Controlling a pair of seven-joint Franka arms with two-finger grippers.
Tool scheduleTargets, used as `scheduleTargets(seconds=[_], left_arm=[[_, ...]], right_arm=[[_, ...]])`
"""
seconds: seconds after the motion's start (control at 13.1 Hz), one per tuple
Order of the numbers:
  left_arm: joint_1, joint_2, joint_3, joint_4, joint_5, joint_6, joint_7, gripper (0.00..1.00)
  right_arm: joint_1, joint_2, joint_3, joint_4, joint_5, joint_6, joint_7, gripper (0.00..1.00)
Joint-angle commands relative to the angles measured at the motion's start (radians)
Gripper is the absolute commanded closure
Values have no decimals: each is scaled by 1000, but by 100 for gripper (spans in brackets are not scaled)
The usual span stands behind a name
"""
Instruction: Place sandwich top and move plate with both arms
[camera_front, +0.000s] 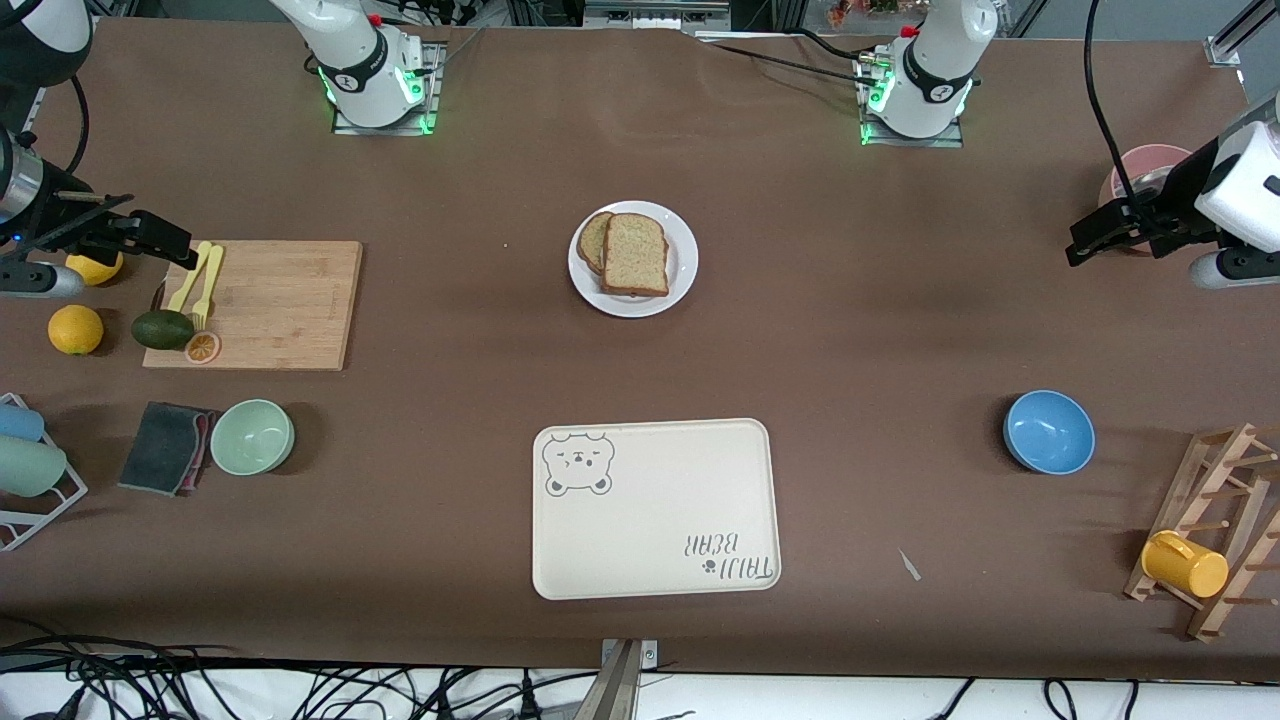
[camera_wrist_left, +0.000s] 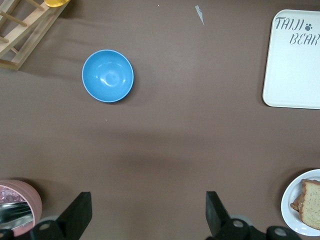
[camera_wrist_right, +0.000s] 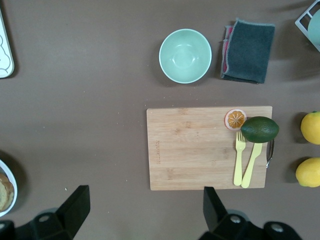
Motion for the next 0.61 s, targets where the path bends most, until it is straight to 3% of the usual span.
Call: scheduleTargets(seconds=[0.0,0.53], left_arm=[[4,9,1,25,-28,-20,-2,0],[4,9,-1,25,-28,-21,-2,0]], right_arm=[[2,-45,8,-44,-10,16,-25,0],[2,-39,15,-43,-39,-4,-28,0]])
